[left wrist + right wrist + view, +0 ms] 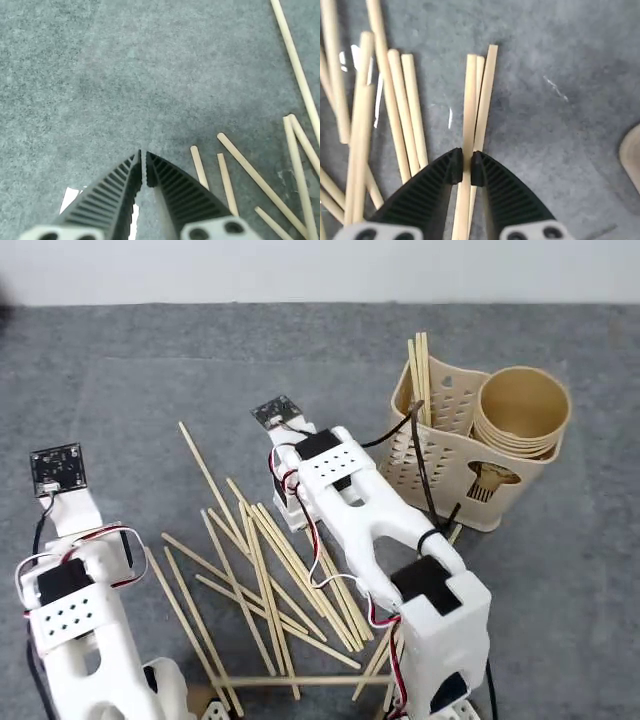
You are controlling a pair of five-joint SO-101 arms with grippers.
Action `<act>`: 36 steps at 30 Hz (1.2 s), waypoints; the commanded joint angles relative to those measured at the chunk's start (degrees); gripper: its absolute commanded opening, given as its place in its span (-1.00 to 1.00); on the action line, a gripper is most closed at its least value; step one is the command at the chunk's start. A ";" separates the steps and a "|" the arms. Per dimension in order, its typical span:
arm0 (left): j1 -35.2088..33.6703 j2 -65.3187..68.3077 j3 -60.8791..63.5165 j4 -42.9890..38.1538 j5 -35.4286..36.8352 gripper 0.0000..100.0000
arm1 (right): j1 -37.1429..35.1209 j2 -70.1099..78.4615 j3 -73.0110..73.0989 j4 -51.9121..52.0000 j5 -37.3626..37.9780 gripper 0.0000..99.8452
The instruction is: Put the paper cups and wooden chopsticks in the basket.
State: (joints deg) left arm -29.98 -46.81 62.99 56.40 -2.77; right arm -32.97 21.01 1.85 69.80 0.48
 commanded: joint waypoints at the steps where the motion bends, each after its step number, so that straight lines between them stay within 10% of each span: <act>1: -0.09 -1.32 -0.40 -1.14 -0.44 -0.97 | -1.45 0.57 -0.88 -0.57 -0.53 -0.89; 16: -0.09 -1.32 -0.40 -1.14 -0.44 -0.97 | -2.51 9.36 -2.02 -1.01 -0.53 -0.76; 23: -0.09 -1.32 -0.40 -1.14 -0.44 -0.97 | -2.86 10.42 -5.01 -0.48 -0.09 -1.00; 36: -0.09 -1.32 -0.31 -1.14 -0.44 -0.97 | -1.54 -13.93 -5.27 3.30 2.90 -0.99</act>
State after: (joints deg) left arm -29.98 -46.81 62.99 56.40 -2.77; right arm -34.99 16.09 -2.02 72.53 2.59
